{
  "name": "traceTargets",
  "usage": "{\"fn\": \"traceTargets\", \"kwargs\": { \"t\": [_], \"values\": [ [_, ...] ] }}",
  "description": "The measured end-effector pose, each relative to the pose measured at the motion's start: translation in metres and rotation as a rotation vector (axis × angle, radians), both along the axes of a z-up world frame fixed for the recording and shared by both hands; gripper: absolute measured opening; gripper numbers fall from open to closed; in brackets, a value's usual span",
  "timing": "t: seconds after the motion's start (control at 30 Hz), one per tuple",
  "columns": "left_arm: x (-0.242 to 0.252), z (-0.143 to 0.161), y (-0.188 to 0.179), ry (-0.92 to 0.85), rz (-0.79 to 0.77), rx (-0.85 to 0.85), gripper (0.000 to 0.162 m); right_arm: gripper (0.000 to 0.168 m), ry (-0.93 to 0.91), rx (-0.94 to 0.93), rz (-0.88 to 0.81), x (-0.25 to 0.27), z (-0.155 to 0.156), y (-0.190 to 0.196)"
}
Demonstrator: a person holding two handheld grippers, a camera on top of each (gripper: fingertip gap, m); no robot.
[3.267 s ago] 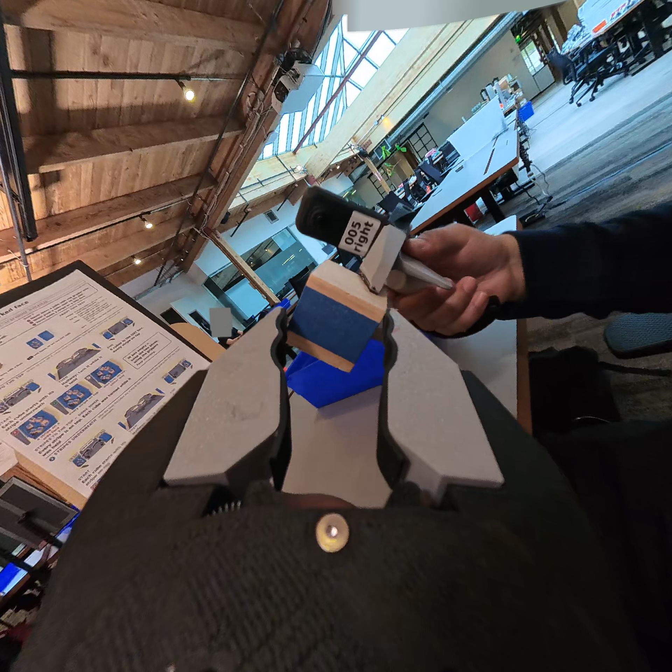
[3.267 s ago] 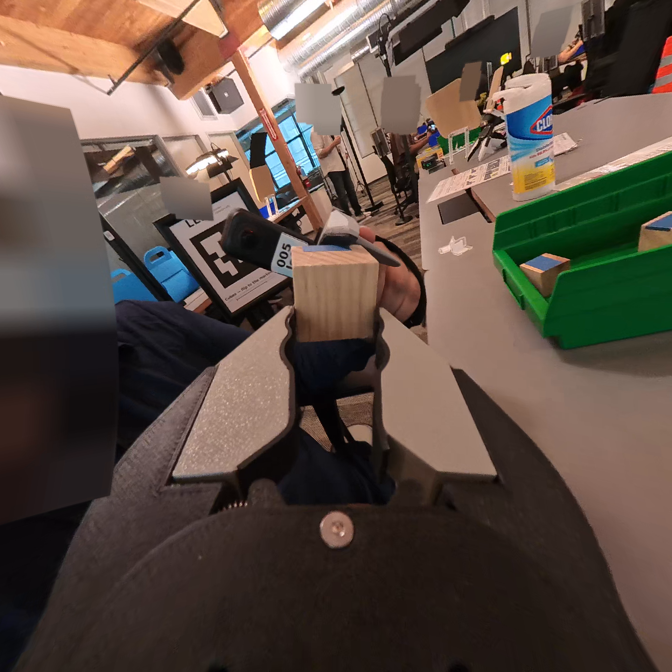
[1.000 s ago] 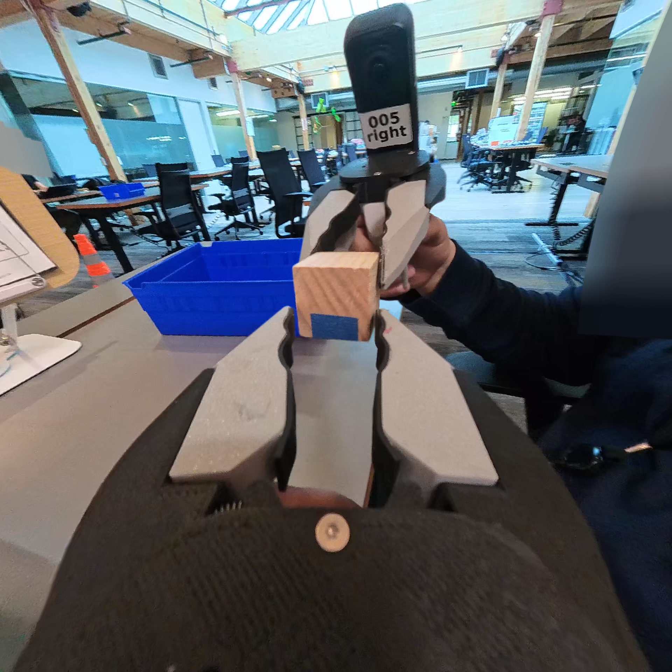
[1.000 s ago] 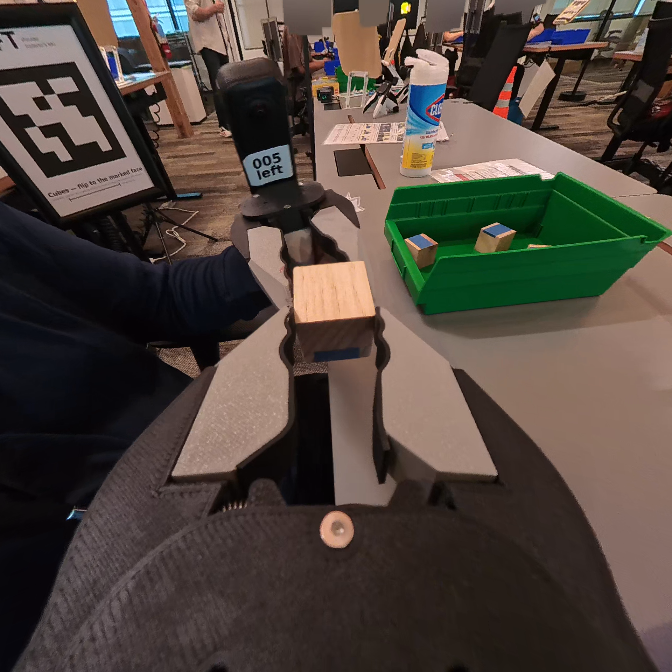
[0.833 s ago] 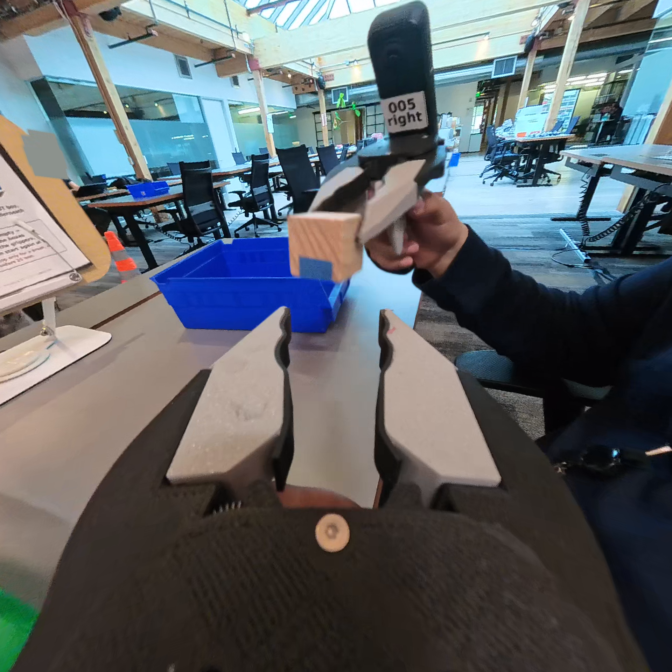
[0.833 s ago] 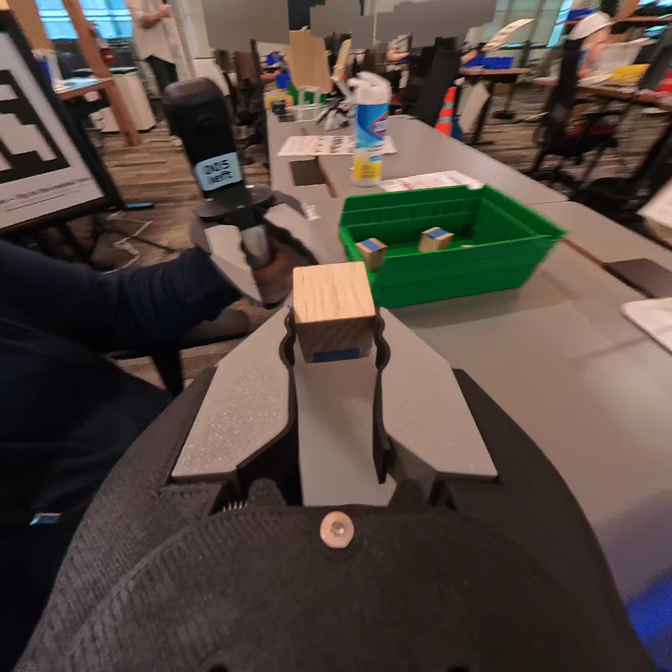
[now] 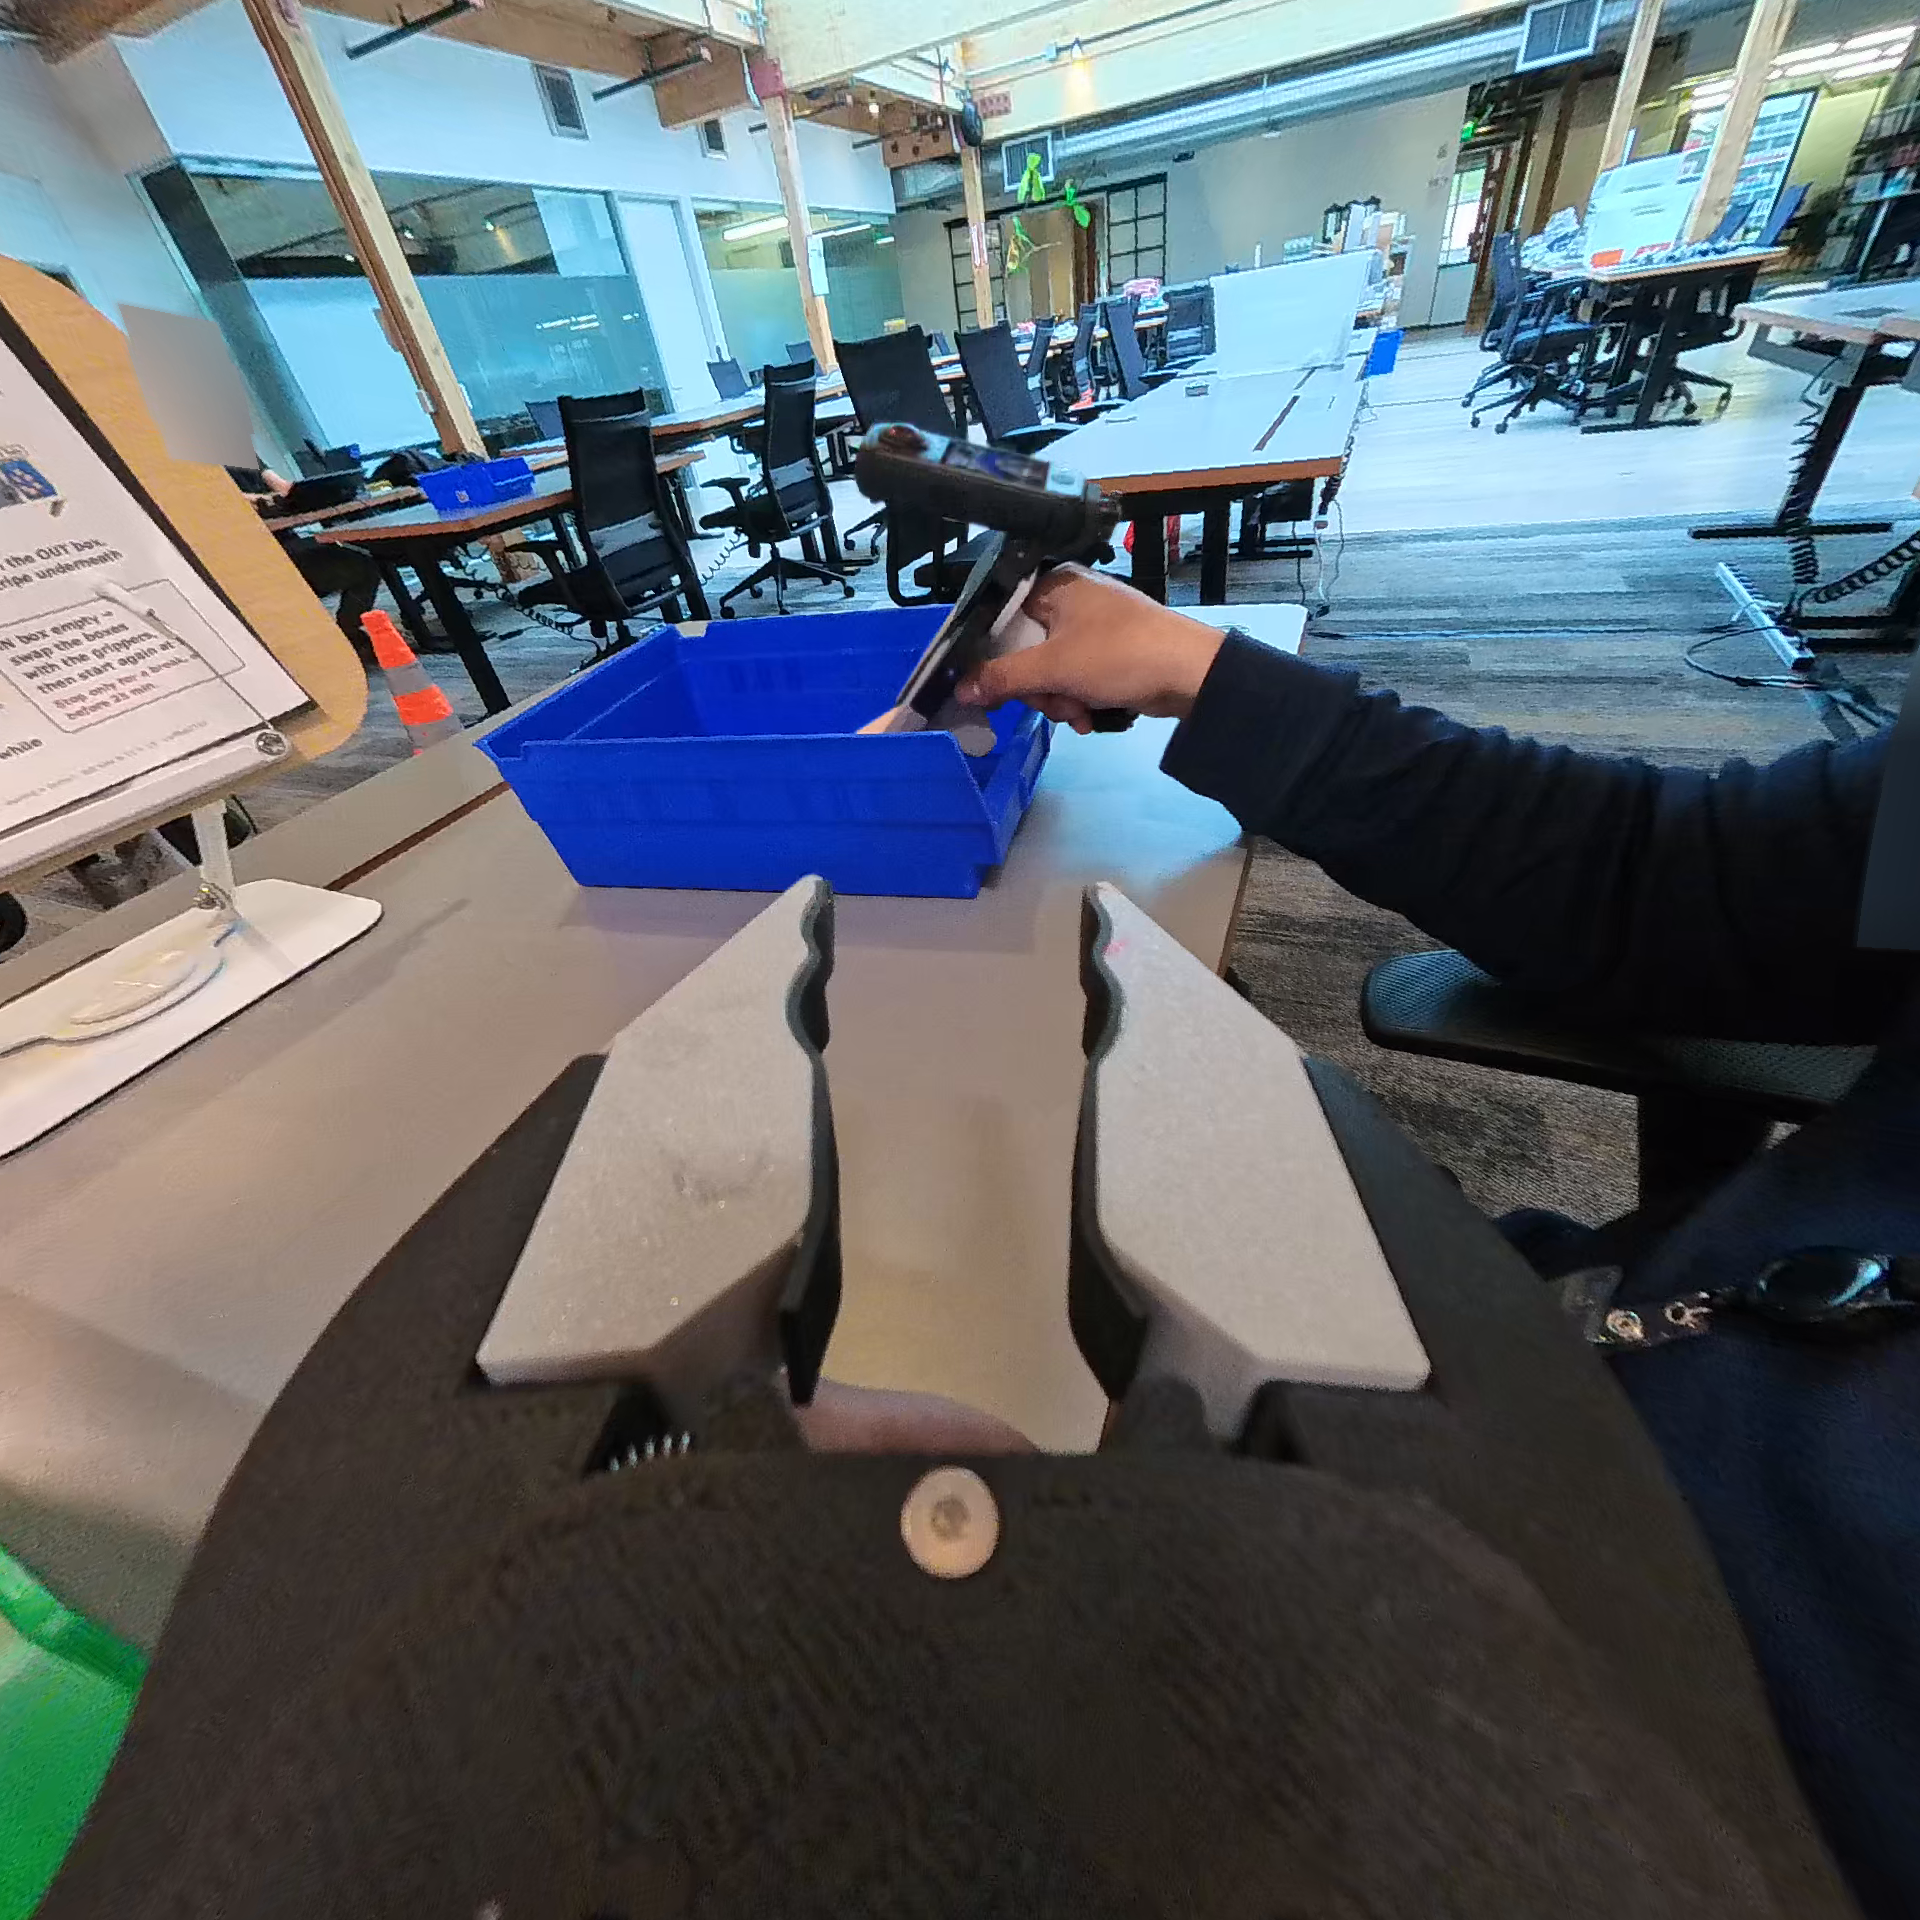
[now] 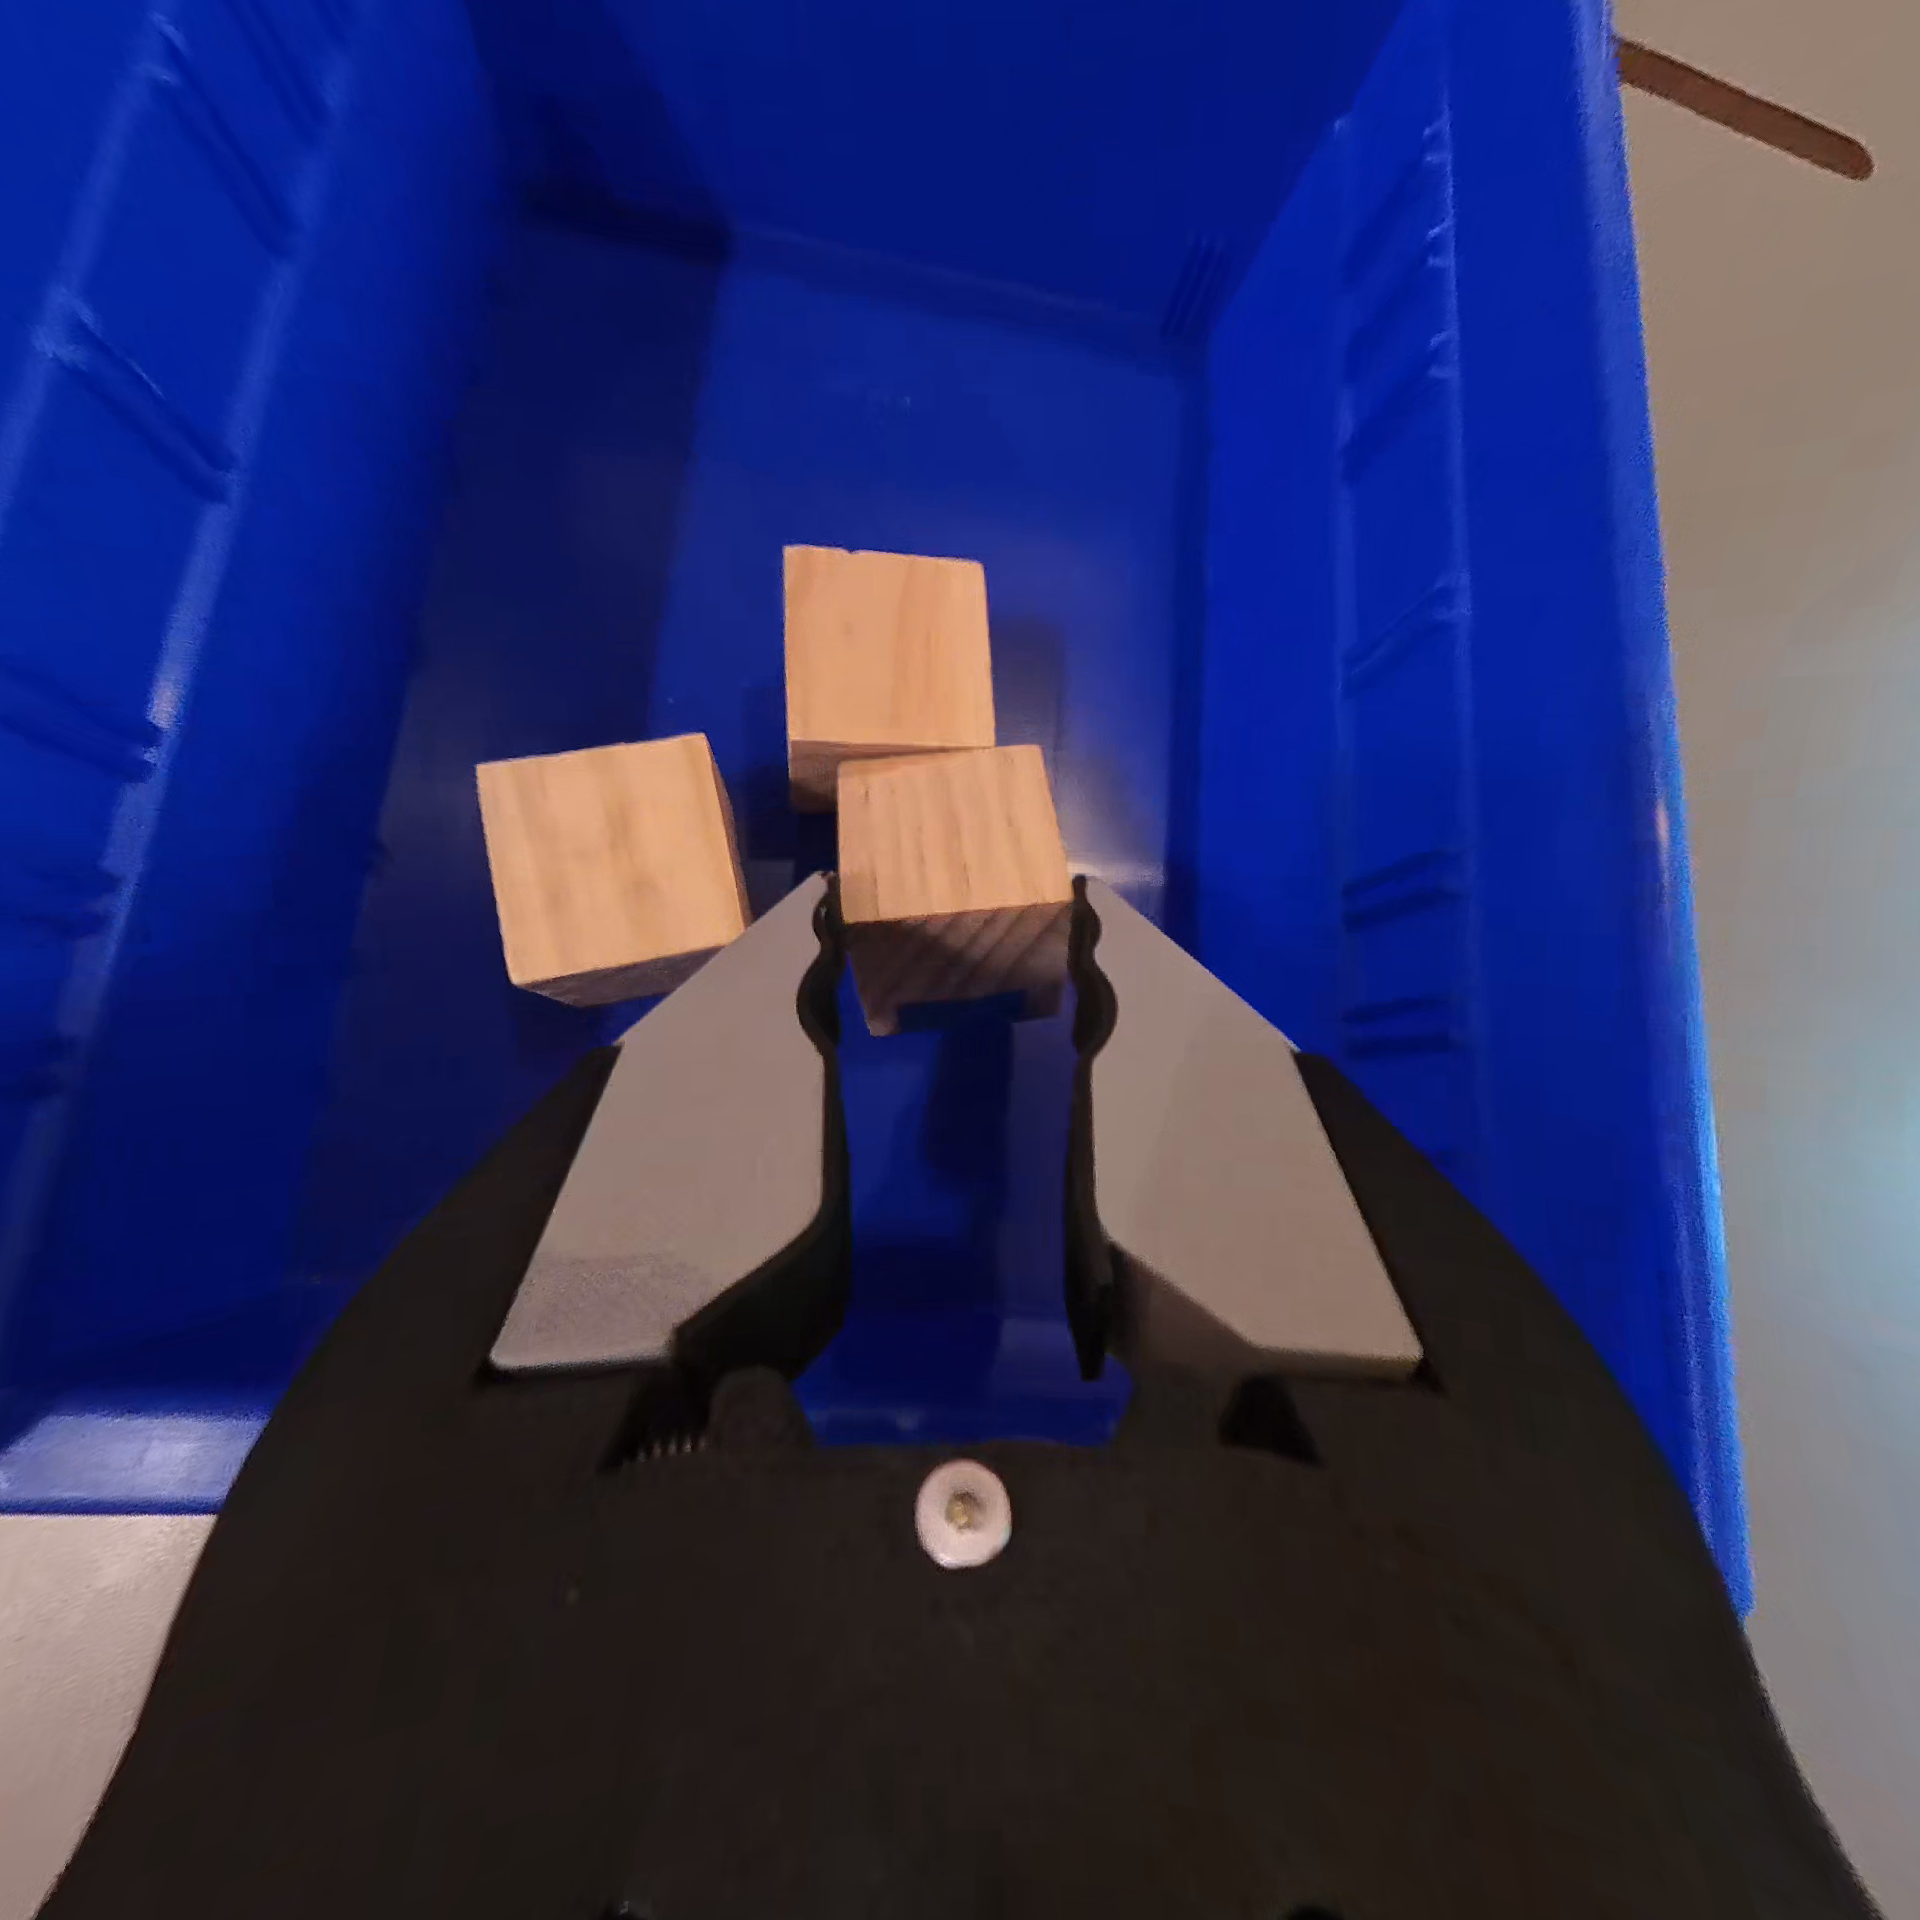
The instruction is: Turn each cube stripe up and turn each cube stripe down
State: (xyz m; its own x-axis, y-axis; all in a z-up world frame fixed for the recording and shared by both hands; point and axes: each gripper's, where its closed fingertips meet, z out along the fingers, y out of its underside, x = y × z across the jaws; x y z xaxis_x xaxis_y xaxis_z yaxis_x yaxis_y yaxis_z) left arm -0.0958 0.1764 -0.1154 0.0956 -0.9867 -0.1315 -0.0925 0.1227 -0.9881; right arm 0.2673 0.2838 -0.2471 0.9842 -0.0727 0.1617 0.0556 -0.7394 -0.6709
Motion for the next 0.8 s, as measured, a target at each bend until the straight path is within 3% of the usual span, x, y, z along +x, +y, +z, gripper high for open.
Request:
{"fn": "traceTargets", "kwargs": {
  "t": [0.2,0.33,0.43,0.63,0.8],
  "values": [
    [-0.003,0.0,0.004,0.015,0.023,0.005,0.046,0.041,0.011,-0.04,0.012,-0.002,-0.002,-0.006],
    [-0.012,-0.001,0.022,0.034,0.102,-0.023,0.047,0.044,0.03,0.023,0.025,-0.006,0.017,-0.008],
    [-0.032,0.002,0.053,0.049,0.244,-0.015,0.047,0.043,0.033,0.112,0.049,-0.013,0.044,-0.011],
    [-0.121,0.008,0.14,0.161,0.718,0.058,0.047,0.04,0.072,0.316,0.141,-0.041,0.101,-0.019],
    [-0.168,-0.031,0.187,0.48,0.785,-0.071,0.066,0.04,0.079,0.378,0.196,-0.061,0.123,-0.027]
  ]
}}
